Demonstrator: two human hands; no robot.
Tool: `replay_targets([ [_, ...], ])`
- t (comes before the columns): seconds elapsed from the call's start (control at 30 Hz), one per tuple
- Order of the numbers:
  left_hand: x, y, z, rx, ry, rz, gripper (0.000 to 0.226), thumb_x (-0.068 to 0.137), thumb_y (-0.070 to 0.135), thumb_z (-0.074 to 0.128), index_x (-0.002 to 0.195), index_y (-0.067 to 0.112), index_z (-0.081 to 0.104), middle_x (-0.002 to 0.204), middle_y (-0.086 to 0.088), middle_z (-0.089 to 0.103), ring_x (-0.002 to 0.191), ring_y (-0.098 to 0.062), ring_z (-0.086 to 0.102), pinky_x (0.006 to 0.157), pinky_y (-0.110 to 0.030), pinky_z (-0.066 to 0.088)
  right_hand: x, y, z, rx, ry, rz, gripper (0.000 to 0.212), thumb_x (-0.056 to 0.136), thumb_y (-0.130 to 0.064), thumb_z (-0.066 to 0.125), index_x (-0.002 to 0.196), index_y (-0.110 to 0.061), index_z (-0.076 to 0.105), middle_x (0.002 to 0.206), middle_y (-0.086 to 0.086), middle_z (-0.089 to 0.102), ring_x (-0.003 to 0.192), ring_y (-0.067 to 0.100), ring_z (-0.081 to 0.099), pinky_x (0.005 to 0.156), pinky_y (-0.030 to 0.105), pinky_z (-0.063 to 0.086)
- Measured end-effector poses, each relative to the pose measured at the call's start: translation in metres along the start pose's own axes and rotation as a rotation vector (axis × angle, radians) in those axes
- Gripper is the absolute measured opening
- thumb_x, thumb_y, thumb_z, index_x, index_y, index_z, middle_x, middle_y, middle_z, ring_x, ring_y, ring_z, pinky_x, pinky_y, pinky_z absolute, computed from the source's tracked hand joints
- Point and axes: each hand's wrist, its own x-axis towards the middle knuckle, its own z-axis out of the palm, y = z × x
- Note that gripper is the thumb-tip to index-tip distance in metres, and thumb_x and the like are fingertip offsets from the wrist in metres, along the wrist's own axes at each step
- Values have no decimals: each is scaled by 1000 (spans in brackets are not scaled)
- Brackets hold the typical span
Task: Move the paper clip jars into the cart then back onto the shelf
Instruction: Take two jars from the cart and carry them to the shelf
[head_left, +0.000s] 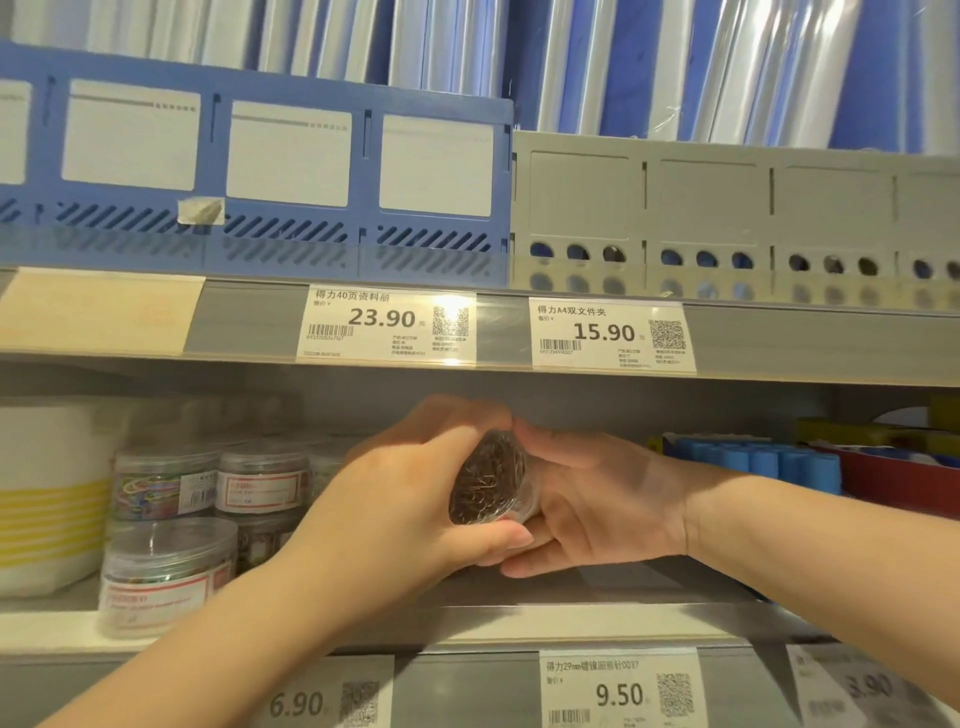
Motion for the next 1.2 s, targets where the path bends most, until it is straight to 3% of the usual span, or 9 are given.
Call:
replay_targets([
  [0.1, 3, -1, 1, -62, -50, 18, 66, 58, 74, 50, 115, 52, 26, 113, 31, 40, 107, 6, 41, 83, 1, 30, -1, 5, 0, 73, 81, -16, 68, 55, -61, 78, 104, -15, 68, 104, 8, 70, 91, 18, 68, 82, 28, 54],
  [0.2, 6, -1, 0, -58, -95, 51, 65, 65, 64, 66, 117, 51, 29, 112, 31, 36, 105, 13, 35, 84, 2, 28, -5, 8, 0, 76, 219, -20, 56, 70, -54, 66, 107, -12, 62, 96, 4, 71, 82, 13, 69, 78, 25, 54],
  [0.33, 5, -4, 1, 3, -82, 72, 73, 64, 73, 58, 125, 44, 32, 119, 25, 42, 109, 9, 35, 86, 2, 26, -15, 7, -8, 39, 209, -45, 74, 55, -50, 83, 115, -13, 61, 111, 10, 68, 99, 18, 67, 86, 26, 53],
  [0.4, 5, -7, 2, 43, -65, 54, 72, 61, 76, 48, 123, 46, 31, 121, 23, 45, 111, 4, 36, 84, -2, 29, -19, 2, -15, -21, 252, -65, 68, 61, -45, 81, 118, -15, 58, 114, 8, 68, 103, 18, 65, 86, 26, 53],
  [0.5, 5, -8, 4, 68, -78, 28, 70, 64, 71, 59, 125, 45, 34, 124, 23, 46, 111, 3, 36, 85, -7, 27, -16, -6, -28, -97, 468, -79, 51, 69, -30, 78, 114, -17, 58, 109, 2, 69, 98, 14, 65, 86, 25, 51],
  [0.7, 7, -11, 9, 172, -203, -41, 71, 73, 67, 56, 134, 47, 24, 137, 29, 28, 126, 1, 25, 106, -18, 17, 19, 1, -63, -528, 843, 81, 72, 66, -17, 84, 129, -17, 47, 119, 1, 53, 105, 16, 56, 81, 23, 51],
  [0.87, 7, -14, 12, 186, -218, -51, 69, 76, 66, 53, 134, 48, 22, 138, 31, 25, 125, 5, 24, 108, -20, 11, 44, -2, -72, -752, 814, 151, 77, 66, -19, 84, 133, -21, 46, 122, -2, 46, 106, 16, 50, 76, 23, 48],
  [1.07, 6, -15, 13, 153, -183, -63, 68, 77, 63, 55, 134, 49, 22, 136, 32, 26, 114, 6, 25, 101, -17, 11, 62, -10, -82, -763, 793, 139, 77, 65, -18, 84, 132, -25, 46, 122, -4, 46, 105, 14, 51, 79, 26, 49],
  [1.2, 6, -15, 13, 149, -182, -52, 66, 80, 62, 53, 134, 50, 19, 138, 32, 23, 113, 9, 16, 96, -14, 7, 71, -7, -85, -754, 747, 136, 81, 63, -15, 85, 133, -23, 46, 124, -1, 44, 110, 17, 52, 93, 30, 50],
])
